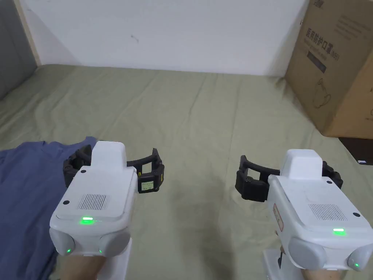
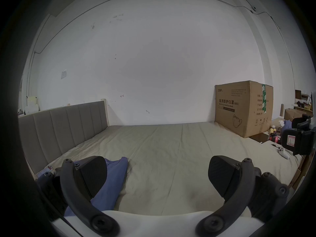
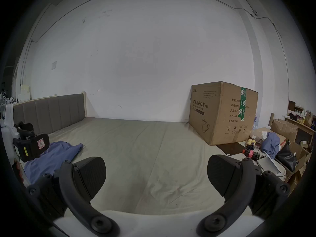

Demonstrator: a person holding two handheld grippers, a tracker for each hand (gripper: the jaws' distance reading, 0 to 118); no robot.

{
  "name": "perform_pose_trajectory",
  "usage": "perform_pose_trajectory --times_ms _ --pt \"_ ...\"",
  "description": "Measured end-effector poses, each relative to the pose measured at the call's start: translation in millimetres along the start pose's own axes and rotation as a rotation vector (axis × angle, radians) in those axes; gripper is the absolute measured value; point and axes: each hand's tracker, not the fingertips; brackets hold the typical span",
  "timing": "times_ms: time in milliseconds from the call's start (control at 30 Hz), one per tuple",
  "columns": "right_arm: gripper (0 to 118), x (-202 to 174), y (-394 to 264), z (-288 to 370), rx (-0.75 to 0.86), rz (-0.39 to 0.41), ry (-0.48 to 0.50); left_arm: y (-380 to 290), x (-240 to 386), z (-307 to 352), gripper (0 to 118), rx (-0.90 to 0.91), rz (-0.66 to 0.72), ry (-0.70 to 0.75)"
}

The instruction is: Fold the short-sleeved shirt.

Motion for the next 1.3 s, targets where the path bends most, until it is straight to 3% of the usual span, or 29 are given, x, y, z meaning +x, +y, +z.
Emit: perform_pose_trajectory --times_ms 67,133,200,233,267,300,367,400,467,533,567,633,700,867,900,933,1000,1100,1300 --pt "117 0 1 0 -0.006 0.025 -0.010 1 -1 0 118 0.000 -0.020 0.000" --pt "117 -2 11 -5 -0.034 0.214 -0.069 6 0 -6 118 -0.008 -0.220 0.040" --pt "117 -8 23 -13 0.005 0.558 -0.083 10 9 -10 118 0.090 -0.654 0.091" --pt "117 -15 27 -15 0.059 0.777 -0.102 9 14 -10 118 0.161 -0.898 0.108" --pt "117 -23 28 -15 0.143 1.045 -0.129 8 19 -10 118 0.239 -1.144 0.110" --pt "117 -29 25 -15 0.213 1.250 -0.140 5 22 -8 118 0.309 -1.329 0.080" --pt "117 -33 11 -11 0.364 1.705 -0.072 -2 26 -4 118 0.461 -1.702 0.026" --pt "117 -32 2 -9 0.419 1.888 -0.024 -6 26 -1 118 0.549 -1.845 0.004" --pt "117 -29 -12 -5 0.482 2.121 0.039 -11 27 4 117 0.656 -1.968 -0.051" --pt "117 -24 -18 2 0.494 2.194 0.125 -11 27 9 117 0.662 -1.926 -0.090" --pt "117 -26 -15 6 0.468 2.154 0.154 -9 27 11 117 0.649 -1.880 -0.110" --pt "117 -28 -2 10 0.390 1.951 0.162 0 25 12 117 0.611 -1.788 -0.094" --pt "117 -32 25 9 0.269 1.601 0.145 17 19 11 117 0.536 -1.590 -0.052" --pt "117 -2 88 2 0.077 0.512 0.165 84 -2 3 117 0.218 -0.522 -0.065" --pt "117 8 90 0 0.068 0.314 0.177 87 -8 0 117 0.185 -0.367 -0.040" --pt "117 16 89 -1 0.073 0.170 0.178 90 -13 -1 117 0.178 -0.249 -0.027" --pt "117 24 81 -1 0.085 0.006 0.137 84 -21 1 117 0.193 -0.058 -0.008" --pt "117 22 64 3 0.096 -0.045 0.061 66 -21 7 117 0.184 0.049 0.024" --pt "117 19 35 4 0.034 -0.077 0.022 30 -16 11 117 0.128 0.018 0.003"
